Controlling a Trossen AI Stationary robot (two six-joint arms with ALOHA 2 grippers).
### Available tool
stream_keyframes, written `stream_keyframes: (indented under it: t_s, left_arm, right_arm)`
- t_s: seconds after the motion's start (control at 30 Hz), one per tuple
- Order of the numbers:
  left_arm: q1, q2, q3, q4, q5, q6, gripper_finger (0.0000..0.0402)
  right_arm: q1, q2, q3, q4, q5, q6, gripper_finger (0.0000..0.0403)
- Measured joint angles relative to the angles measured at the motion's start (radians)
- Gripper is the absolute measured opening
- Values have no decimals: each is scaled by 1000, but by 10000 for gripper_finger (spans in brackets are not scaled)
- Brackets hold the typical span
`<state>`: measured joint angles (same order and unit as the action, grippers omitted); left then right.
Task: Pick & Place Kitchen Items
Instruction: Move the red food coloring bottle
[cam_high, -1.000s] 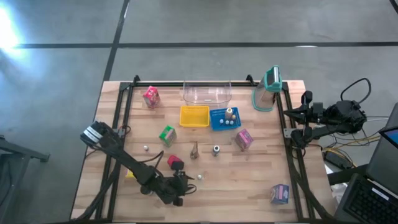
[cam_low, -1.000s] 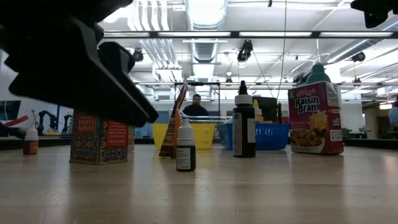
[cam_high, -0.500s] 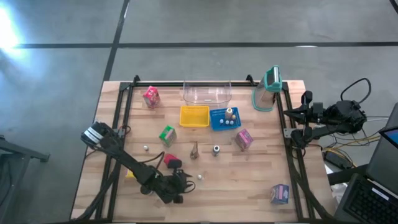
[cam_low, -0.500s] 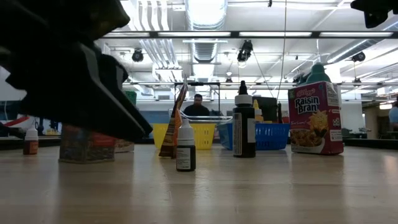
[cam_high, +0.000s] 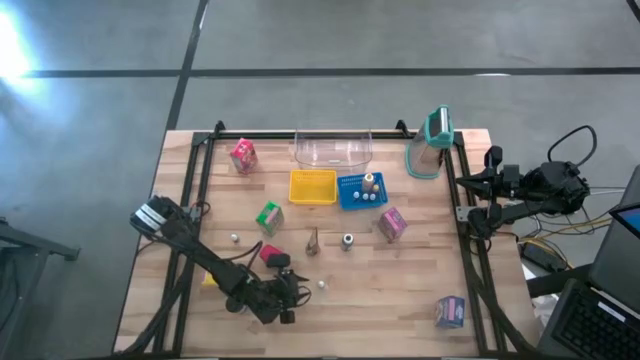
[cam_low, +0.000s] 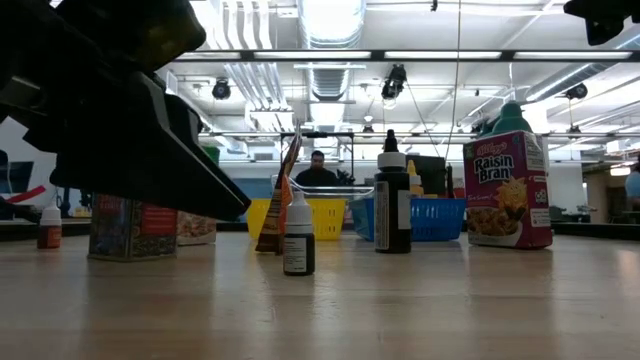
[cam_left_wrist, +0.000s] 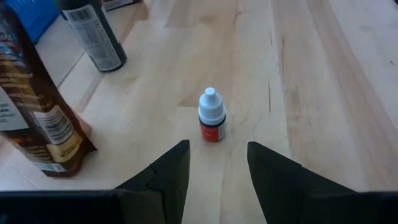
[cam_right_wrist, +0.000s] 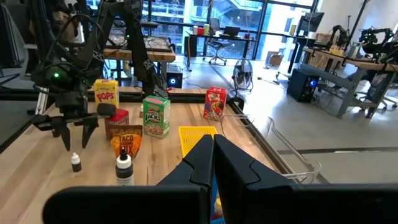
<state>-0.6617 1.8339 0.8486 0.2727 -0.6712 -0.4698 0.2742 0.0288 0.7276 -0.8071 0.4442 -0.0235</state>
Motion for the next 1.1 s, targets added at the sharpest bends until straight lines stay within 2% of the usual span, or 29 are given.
stream_keyframes:
  t_s: [0.13, 0.4, 0.6, 0.73, 0.9, 1.1]
  left_arm:
    - [-4, 1, 9, 0, -47, 38, 167]
    - [-26, 1, 80, -47, -56, 132, 167]
    - [-39, 0, 101, -123, -79, 104, 167]
    - [-57, 0, 102, -116, -39, 41, 167]
    - [-87, 2, 115, -118, -88, 63, 167]
    - [-94, 2, 147, -117, -95, 119, 167]
  right_arm:
    - [0, 0, 0, 0, 0, 0, 8]
    - [0, 0, 0, 0, 0, 0, 8]
    - [0, 0, 0, 0, 0, -1, 8]
    - [0, 0, 0, 0, 0, -1, 8]
    - [0, 0, 0, 0, 0, -1, 8]
    - [0, 0, 0, 0, 0, -2, 8]
